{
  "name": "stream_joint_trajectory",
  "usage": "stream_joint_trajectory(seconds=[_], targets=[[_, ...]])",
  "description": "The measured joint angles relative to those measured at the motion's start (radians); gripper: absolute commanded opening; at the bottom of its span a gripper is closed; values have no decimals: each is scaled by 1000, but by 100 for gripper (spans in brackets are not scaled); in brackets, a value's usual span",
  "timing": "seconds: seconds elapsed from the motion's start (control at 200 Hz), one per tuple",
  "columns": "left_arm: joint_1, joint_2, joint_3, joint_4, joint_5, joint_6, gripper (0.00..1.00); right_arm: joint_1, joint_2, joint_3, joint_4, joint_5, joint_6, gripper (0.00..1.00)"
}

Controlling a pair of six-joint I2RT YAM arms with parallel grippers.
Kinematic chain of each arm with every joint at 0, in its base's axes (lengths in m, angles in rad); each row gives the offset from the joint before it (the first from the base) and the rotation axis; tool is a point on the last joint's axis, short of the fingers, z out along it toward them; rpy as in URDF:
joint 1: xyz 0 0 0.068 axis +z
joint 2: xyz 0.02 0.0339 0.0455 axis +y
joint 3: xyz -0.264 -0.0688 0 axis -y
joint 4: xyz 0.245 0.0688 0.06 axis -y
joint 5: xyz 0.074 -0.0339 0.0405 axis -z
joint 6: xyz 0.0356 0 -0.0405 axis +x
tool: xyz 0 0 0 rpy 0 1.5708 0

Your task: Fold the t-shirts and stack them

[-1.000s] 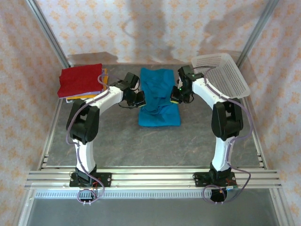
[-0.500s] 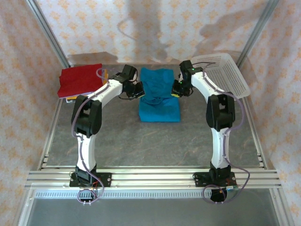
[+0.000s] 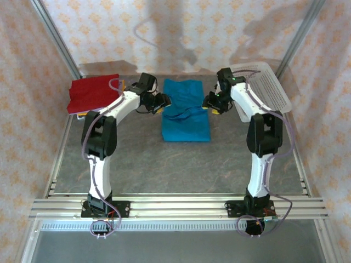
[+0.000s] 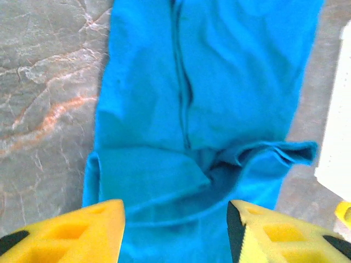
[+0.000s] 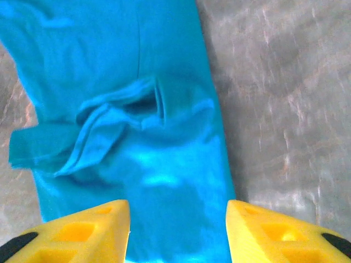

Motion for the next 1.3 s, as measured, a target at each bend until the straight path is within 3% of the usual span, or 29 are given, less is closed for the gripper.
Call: stream_joint_trajectory(seconds=[0.255, 0.541, 0.706, 0.956, 1.046, 1.146, 1.301], targets=[[-76, -53, -74, 60, 33, -54, 58, 0, -96, -137, 68, -34, 32, 51], [-181, 93, -10, 78, 40, -104, 59, 0, -96, -152, 90, -33, 42, 51], [-194, 222, 177, -34, -2, -84, 60, 0, -98, -152, 90, -31, 42, 51], [-172, 498, 759, -288, -174, 36, 60, 0, -105, -152, 97, -31, 53, 52], [-162, 524, 862, -353, -240, 73, 60, 0, -116, -169, 109, -32, 61, 52], [-159, 461, 796, -367, -276, 95, 60, 0, -137, -206, 128, -37, 73, 52], [-162, 234, 432, -300, -267, 87, 60, 4, -143, -262, 184, -71, 109, 52]])
